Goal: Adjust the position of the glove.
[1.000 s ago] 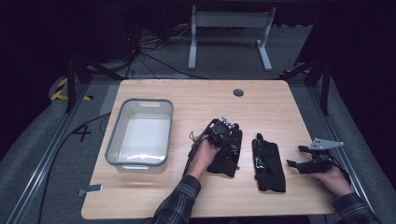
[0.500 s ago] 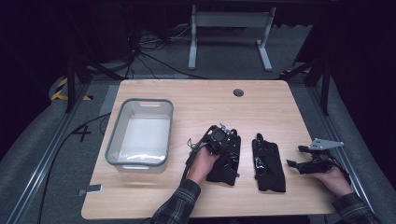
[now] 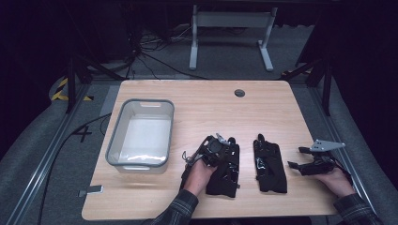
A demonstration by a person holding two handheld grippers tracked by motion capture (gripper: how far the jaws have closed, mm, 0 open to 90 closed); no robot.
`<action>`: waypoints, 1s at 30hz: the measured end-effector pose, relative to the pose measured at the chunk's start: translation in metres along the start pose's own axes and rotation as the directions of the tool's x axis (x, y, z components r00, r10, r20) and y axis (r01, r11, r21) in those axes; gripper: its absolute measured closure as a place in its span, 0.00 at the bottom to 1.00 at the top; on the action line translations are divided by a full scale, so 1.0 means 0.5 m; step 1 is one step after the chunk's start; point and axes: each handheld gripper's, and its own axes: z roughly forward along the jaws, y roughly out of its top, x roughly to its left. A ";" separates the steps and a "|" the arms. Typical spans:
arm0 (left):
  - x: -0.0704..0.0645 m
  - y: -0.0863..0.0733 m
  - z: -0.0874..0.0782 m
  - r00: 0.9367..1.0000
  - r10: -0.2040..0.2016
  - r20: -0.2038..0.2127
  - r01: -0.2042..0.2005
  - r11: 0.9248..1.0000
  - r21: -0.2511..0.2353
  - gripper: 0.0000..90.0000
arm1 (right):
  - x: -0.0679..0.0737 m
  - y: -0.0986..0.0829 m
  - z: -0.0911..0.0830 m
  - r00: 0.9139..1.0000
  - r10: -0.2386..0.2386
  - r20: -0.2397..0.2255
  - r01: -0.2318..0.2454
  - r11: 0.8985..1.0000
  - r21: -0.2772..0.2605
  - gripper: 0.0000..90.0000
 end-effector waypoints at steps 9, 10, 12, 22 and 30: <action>-0.010 -0.033 -0.045 1.000 0.016 0.007 -0.015 1.000 -0.009 0.99 | 0.022 0.025 -0.026 0.996 -0.026 -0.080 0.022 0.998 -0.051 0.61; -0.011 -0.041 -0.045 1.000 0.014 0.004 -0.014 1.000 -0.006 0.99 | 0.031 0.030 -0.027 0.995 -0.038 -0.093 0.033 0.998 -0.055 0.68; -0.013 -0.050 -0.040 1.000 0.010 0.008 -0.010 1.000 0.009 0.99 | 0.050 0.042 -0.025 0.990 -0.068 -0.123 0.061 0.997 -0.057 0.79; -0.030 -0.054 -0.018 1.000 -0.004 -0.003 0.004 1.000 0.028 1.00 | 0.098 0.066 0.033 0.971 -0.126 -0.202 0.135 0.990 0.032 1.00; -0.028 -0.043 -0.004 0.999 -0.035 -0.010 0.035 0.999 0.006 1.00 | 0.100 0.070 0.040 0.967 -0.131 -0.217 0.141 0.990 0.031 1.00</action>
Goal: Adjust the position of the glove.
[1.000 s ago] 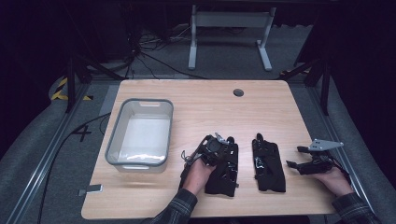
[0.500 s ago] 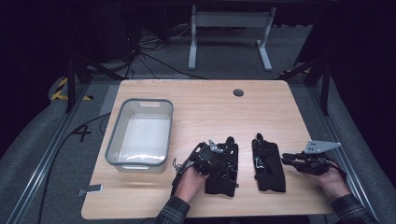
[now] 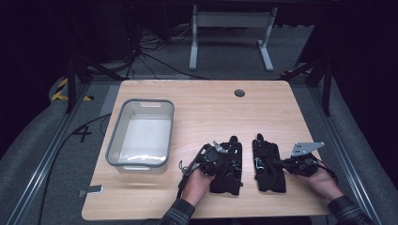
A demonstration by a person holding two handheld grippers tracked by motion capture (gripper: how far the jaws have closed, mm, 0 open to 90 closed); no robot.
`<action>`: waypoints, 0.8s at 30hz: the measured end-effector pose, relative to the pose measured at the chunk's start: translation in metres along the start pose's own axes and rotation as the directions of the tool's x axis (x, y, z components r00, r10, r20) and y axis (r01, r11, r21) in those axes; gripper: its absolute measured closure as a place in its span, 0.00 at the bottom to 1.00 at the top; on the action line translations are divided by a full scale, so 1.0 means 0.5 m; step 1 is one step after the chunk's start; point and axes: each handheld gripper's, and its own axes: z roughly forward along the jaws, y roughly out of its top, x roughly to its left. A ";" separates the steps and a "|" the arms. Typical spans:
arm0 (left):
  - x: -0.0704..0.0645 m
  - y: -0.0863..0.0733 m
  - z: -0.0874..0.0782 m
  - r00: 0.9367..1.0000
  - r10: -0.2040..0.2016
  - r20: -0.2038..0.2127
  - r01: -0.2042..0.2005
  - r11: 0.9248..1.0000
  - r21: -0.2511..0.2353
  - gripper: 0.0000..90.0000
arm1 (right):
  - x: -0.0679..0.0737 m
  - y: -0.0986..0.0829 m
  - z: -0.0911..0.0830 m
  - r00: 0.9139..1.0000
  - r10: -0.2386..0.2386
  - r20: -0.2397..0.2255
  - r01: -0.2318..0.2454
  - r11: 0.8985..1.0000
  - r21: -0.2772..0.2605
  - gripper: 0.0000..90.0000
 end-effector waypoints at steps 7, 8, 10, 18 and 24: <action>-0.005 0.013 0.016 1.000 0.003 -0.029 -0.004 1.000 -0.026 1.00 | 0.005 0.014 0.015 1.000 -0.015 -0.027 0.015 1.000 0.002 1.00; -0.005 0.017 0.019 0.999 0.006 -0.032 -0.006 1.000 -0.026 1.00 | 0.006 0.015 0.017 0.999 -0.019 -0.025 0.019 1.000 0.002 1.00; -0.006 0.020 0.022 0.999 0.008 -0.035 -0.009 0.999 -0.032 1.00 | 0.009 0.019 0.020 0.999 -0.026 -0.029 0.027 1.000 0.005 1.00; -0.011 0.030 0.030 0.998 0.034 -0.045 -0.035 0.999 -0.030 1.00 | 0.017 0.028 0.029 0.999 -0.039 -0.036 0.040 0.999 0.008 1.00; -0.009 0.030 0.022 1.000 0.020 0.008 -0.020 0.999 -0.051 0.96 | 0.019 0.028 0.026 0.999 -0.043 -0.029 0.043 0.999 0.001 1.00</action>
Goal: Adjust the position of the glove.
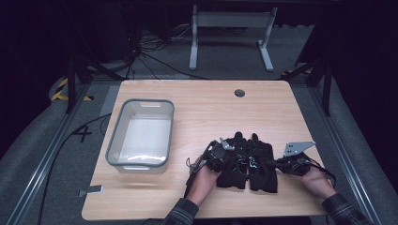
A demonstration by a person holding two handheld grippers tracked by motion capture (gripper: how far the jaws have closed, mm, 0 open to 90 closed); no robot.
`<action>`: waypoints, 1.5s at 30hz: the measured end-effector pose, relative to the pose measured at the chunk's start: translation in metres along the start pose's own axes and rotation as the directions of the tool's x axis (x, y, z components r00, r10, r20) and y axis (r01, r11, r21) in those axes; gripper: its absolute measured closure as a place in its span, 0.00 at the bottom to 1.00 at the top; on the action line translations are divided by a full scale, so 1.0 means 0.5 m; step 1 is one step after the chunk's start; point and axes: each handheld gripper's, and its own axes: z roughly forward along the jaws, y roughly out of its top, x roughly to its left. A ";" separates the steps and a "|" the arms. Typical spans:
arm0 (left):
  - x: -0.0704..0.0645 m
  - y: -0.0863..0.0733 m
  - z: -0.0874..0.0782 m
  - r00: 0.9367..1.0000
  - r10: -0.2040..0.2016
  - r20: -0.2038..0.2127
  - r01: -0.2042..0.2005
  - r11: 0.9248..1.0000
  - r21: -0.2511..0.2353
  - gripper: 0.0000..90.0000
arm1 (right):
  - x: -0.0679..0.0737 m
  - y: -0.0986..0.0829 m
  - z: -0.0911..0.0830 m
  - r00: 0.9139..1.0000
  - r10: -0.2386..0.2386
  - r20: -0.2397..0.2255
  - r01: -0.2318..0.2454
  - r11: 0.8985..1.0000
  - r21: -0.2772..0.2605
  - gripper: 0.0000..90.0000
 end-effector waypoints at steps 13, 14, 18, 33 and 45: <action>0.035 -0.034 -0.051 0.997 -0.080 -0.006 0.080 0.997 -0.009 0.61 | 0.009 -0.019 -0.032 1.000 0.005 0.005 -0.005 1.000 -0.018 1.00; 0.034 -0.034 -0.049 0.997 -0.080 -0.004 0.080 0.997 -0.008 0.59 | 0.010 -0.021 -0.033 1.000 0.002 0.003 -0.002 1.000 -0.015 1.00; 0.026 -0.032 -0.035 0.998 -0.062 -0.002 0.062 0.998 0.012 0.56 | 0.015 -0.026 -0.035 1.000 0.003 0.002 -0.003 1.000 -0.012 1.00; 0.017 -0.031 -0.020 1.000 -0.022 -0.019 0.023 0.999 0.049 0.77 | 0.016 -0.023 -0.020 1.000 -0.010 0.012 0.010 1.000 0.006 1.00; 0.019 -0.023 -0.026 0.999 -0.036 0.026 0.035 0.999 0.041 0.96 | 0.018 -0.016 -0.013 1.000 -0.017 0.009 0.017 1.000 0.008 1.00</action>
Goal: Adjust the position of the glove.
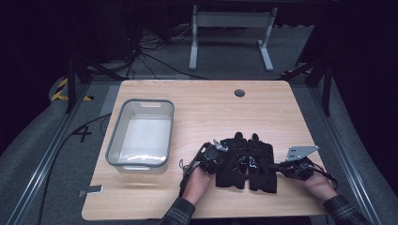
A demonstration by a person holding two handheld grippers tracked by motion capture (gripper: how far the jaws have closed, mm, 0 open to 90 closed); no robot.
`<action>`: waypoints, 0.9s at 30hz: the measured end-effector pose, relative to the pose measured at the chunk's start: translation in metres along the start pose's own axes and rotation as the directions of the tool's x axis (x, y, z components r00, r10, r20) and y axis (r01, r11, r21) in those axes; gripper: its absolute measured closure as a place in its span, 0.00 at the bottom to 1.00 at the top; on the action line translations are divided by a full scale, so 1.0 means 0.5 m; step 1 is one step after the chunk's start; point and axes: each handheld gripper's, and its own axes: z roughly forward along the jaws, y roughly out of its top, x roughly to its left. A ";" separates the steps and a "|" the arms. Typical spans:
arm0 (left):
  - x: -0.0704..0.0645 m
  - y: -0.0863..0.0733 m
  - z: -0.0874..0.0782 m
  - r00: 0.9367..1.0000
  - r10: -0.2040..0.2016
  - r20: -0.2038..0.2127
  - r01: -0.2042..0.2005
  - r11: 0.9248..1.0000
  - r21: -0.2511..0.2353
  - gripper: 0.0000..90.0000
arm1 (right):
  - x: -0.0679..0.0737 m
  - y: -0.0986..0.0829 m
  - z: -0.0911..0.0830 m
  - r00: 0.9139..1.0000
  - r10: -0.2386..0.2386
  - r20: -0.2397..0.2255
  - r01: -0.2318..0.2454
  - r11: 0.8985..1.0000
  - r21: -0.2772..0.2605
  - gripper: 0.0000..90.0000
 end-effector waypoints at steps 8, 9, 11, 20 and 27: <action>-0.004 0.021 -0.026 0.999 -0.002 0.047 0.005 0.997 -0.075 0.96 | -0.001 0.000 0.000 1.000 0.001 -0.003 -0.001 1.000 0.000 1.00; -0.005 0.024 -0.031 0.998 0.002 0.057 0.004 0.996 -0.090 0.96 | -0.001 0.000 0.000 1.000 -0.002 -0.004 0.002 1.000 0.001 1.00; -0.005 0.027 -0.035 0.997 -0.001 0.074 0.008 0.995 -0.100 0.96 | -0.001 0.001 0.000 1.000 -0.003 -0.005 0.003 1.000 0.002 1.00; -0.007 0.056 -0.048 0.993 0.034 0.110 -0.021 0.992 -0.123 0.96 | -0.008 0.017 0.015 1.000 -0.008 -0.019 0.008 1.000 0.003 1.00; -0.013 0.077 -0.051 0.989 0.041 0.142 -0.020 0.989 -0.147 0.96 | -0.012 0.021 0.020 1.000 -0.005 -0.025 0.005 1.000 0.004 1.00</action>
